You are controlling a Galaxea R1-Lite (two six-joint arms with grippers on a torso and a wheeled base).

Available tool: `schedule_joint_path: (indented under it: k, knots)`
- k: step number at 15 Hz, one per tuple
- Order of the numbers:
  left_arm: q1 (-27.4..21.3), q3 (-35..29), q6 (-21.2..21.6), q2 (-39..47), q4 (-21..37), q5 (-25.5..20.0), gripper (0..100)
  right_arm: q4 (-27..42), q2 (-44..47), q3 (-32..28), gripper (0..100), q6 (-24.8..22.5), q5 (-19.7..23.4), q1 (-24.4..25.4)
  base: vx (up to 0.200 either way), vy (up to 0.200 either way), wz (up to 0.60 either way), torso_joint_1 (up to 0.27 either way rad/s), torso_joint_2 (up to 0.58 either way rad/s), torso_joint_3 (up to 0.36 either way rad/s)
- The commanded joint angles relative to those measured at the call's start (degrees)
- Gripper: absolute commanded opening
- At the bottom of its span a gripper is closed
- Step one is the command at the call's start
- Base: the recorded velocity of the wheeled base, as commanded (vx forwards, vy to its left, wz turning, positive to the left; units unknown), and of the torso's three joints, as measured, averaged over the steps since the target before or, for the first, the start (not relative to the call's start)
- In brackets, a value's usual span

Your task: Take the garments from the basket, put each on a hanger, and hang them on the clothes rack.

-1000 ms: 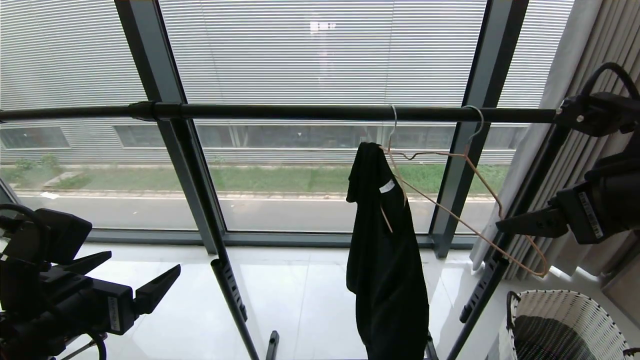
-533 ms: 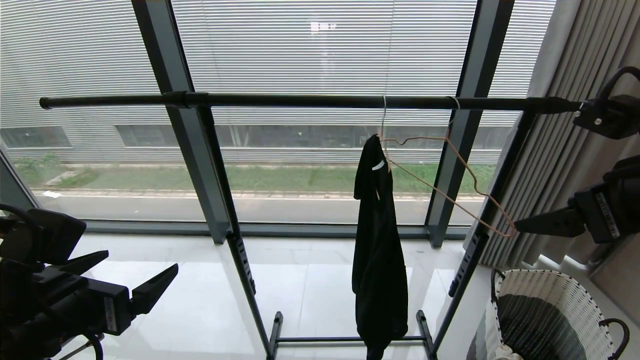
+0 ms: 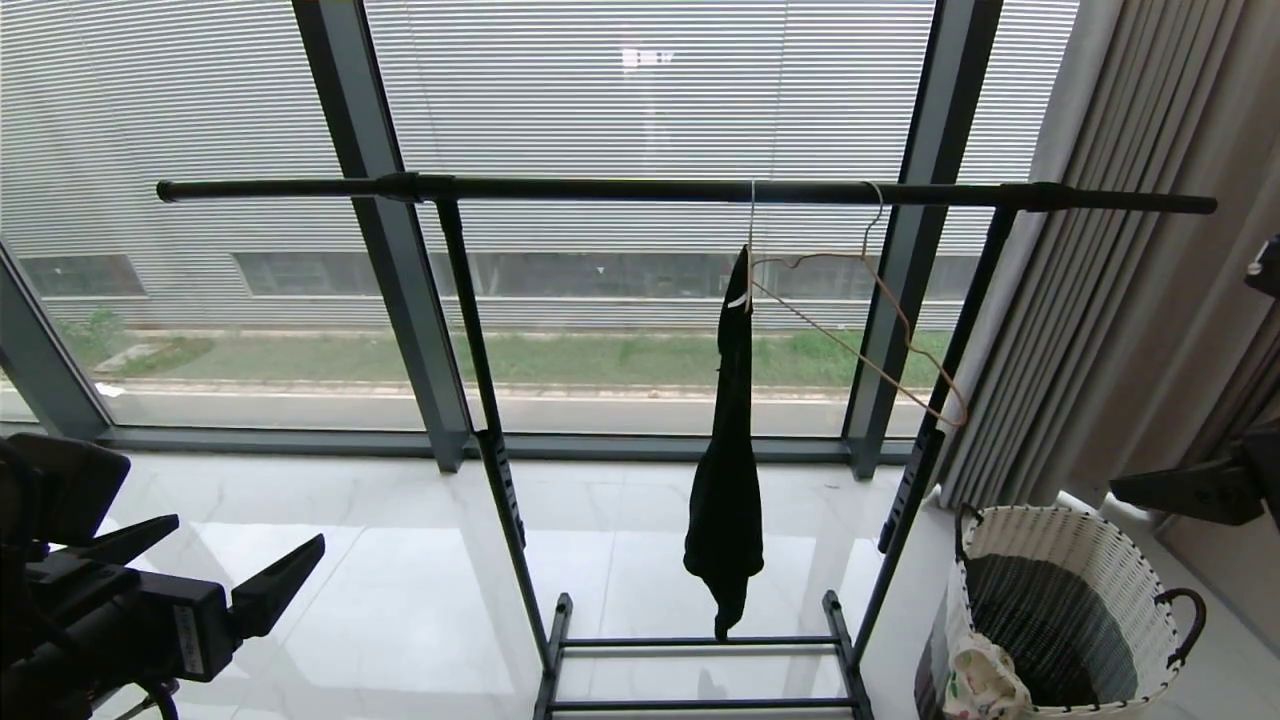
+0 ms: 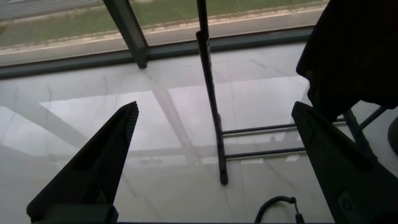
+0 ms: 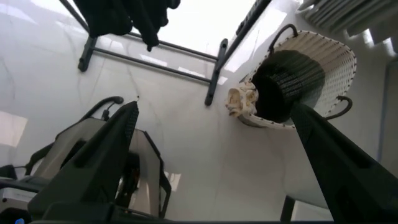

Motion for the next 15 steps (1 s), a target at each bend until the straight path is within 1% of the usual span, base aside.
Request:
schedule_joint_path:
  k: [1,2,4,15]
  knots:
    - [2.94,1.63,-0.03,-1.9,-0.01,0.04,100,-0.05,-3.26,2.82,100,-0.06,-1.07,-0.12,0.0,0.0,0.0,0.0,0.0,0.0]
    - [4.88,2.25,-0.12,-2.43,-0.01,0.04,100,-0.05,-4.49,3.96,100,-0.06,-1.42,-0.12,0.0,0.0,0.0,-0.051,0.19,0.095]
    - [6.81,3.04,-0.21,-3.4,-0.01,-0.05,100,0.04,-5.81,4.66,100,0.03,-1.6,-0.12,0.0,0.0,0.0,-0.171,0.39,0.212]
    - [6.9,3.21,-0.12,-3.57,-0.01,-0.05,100,-0.05,-5.72,4.75,100,0.03,-1.6,-0.12,0.0,0.0,0.0,-0.209,0.49,0.279]
